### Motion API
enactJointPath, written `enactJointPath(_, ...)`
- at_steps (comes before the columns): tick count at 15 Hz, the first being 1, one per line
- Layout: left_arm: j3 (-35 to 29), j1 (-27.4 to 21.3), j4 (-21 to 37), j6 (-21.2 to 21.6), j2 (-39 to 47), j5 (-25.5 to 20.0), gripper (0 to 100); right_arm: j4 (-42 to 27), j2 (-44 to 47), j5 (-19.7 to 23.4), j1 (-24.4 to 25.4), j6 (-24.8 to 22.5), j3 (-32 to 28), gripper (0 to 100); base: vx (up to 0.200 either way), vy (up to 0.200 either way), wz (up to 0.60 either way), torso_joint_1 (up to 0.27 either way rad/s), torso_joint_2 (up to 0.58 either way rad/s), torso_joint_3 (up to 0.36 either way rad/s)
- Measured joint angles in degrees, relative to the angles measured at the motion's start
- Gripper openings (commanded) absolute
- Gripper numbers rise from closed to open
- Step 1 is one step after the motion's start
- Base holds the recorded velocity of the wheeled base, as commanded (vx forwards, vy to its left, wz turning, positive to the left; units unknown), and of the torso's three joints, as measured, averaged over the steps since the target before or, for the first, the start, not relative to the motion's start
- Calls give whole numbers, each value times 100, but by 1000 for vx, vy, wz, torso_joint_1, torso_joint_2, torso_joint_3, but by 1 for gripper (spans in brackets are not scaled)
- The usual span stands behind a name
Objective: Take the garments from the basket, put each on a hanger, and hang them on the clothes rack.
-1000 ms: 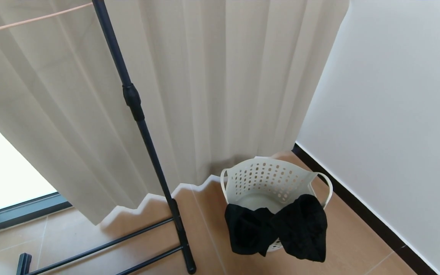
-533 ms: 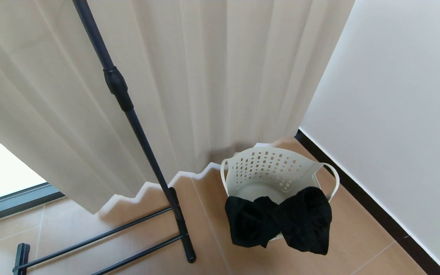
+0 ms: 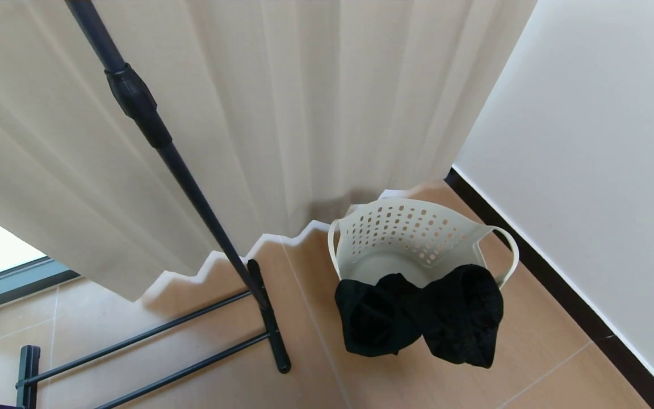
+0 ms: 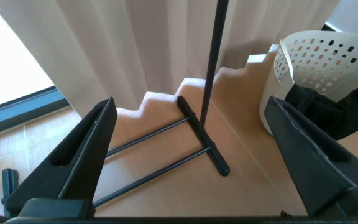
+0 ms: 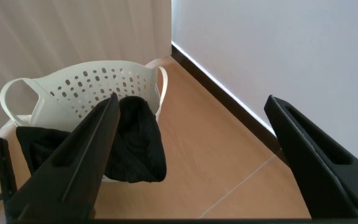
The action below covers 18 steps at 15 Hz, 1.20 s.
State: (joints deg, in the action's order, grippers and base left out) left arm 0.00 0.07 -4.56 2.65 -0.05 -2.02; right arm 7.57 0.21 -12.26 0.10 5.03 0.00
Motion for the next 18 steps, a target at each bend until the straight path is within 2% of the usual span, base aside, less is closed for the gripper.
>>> enactJointPath(9,0,0,0,-55,0,83,100,-5,0,15,4,-11,0,100,0,0,0,4,3,-195)
enactJointPath(18,0,0,0,-79,0,107,100,0,0,-65,0,-15,0,100,0,0,0,3,2,-95)
